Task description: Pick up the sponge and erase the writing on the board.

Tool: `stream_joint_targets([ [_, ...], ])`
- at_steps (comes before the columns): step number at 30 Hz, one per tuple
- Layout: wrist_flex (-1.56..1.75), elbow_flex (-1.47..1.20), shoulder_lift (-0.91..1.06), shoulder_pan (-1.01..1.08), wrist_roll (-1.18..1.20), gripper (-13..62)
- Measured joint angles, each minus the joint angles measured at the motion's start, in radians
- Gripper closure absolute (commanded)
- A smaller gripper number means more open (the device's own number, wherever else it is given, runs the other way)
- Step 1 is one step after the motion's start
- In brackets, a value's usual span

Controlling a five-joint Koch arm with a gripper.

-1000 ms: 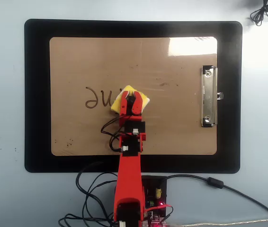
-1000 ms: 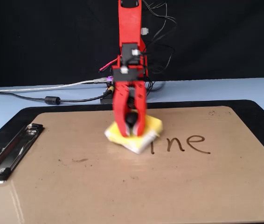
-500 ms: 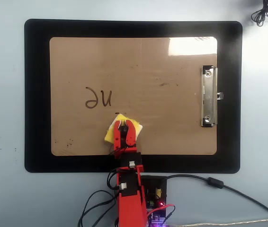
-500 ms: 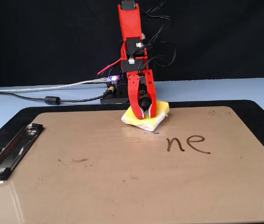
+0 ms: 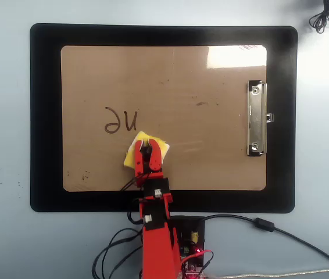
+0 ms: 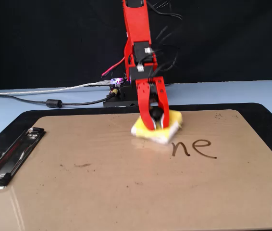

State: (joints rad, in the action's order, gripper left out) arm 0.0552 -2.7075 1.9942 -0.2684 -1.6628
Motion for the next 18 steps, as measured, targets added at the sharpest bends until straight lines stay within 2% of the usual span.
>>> stream_joint_targets([
  [2, -0.028, -0.032, 0.092, -0.008, 0.006, 57.4],
  [4, -0.026, -0.023, 0.051, -0.014, 0.005, 57.4],
  [9, 0.026, 0.371, -0.382, -0.064, 0.0, 57.4],
  [12, 0.071, 0.508, -0.541, -0.103, -0.02, 57.3],
  [15, 0.077, 0.425, -0.476, -0.11, -0.051, 57.4],
  [18, 0.072, 0.123, -0.198, -0.11, -0.057, 57.4],
])
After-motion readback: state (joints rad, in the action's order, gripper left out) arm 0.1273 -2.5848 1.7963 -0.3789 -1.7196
